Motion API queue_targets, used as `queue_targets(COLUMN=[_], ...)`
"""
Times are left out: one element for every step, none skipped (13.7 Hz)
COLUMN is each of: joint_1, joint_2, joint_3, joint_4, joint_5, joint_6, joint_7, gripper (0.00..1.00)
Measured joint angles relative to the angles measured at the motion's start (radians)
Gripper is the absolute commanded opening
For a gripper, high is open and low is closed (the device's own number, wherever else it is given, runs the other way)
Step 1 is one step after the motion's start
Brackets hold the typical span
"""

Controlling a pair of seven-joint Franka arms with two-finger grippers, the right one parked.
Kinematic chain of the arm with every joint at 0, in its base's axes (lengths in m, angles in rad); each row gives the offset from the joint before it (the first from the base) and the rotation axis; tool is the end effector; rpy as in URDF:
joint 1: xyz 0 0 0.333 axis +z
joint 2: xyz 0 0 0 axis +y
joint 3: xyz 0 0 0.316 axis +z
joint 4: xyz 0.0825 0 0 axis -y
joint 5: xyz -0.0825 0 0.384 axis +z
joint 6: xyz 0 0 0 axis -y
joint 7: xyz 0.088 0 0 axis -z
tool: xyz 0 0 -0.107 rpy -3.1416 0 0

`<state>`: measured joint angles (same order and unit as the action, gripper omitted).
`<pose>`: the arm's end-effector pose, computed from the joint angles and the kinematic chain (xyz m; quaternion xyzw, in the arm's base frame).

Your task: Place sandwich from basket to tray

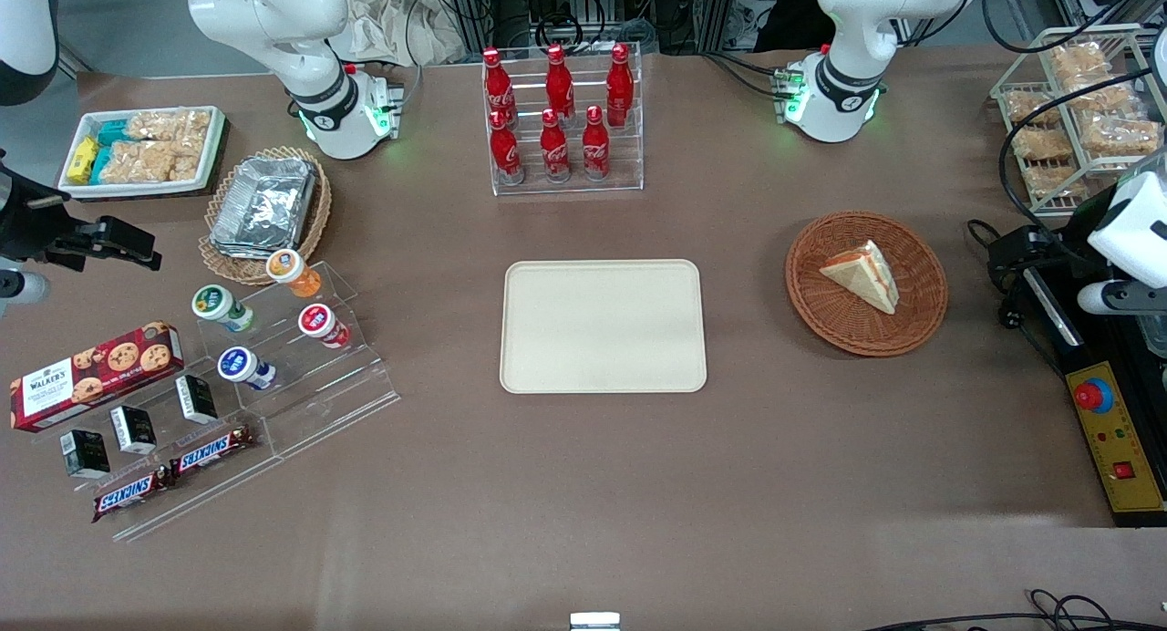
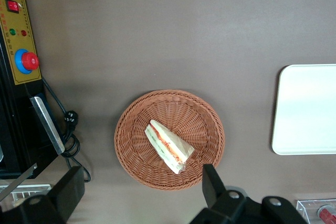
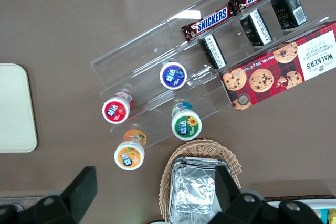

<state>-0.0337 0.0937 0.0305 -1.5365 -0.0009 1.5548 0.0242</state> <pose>0.5796 -0.0028 0.5862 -0.9992 0.0137 0.0377 0.0006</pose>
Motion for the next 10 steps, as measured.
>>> queue_targets(joint_1=[0.000, 0.000, 0.000, 0.000, 0.000, 0.000, 0.000, 0.000, 0.000, 0.000], joint_2=[0.000, 0.000, 0.000, 0.000, 0.000, 0.000, 0.000, 0.000, 0.000, 0.000], joint_3=[0.000, 0.000, 0.000, 0.000, -0.001, -0.002, -0.003, -0.003, -0.003, -0.003], joint_4=[0.000, 0.000, 0.000, 0.000, 0.000, 0.000, 0.000, 0.000, 0.000, 0.000], joint_5=[0.000, 0.000, 0.000, 0.000, 0.000, 0.000, 0.000, 0.000, 0.000, 0.000], joint_6=[0.000, 0.000, 0.000, 0.000, 0.000, 0.000, 0.000, 0.000, -0.001, -0.010], joint_7=[0.000, 0.000, 0.000, 0.000, 0.000, 0.000, 0.000, 0.000, 0.000, 0.000], gripper=[1.00, 1.00, 1.00, 1.00, 1.00, 1.00, 1.00, 1.00, 1.00, 1.00])
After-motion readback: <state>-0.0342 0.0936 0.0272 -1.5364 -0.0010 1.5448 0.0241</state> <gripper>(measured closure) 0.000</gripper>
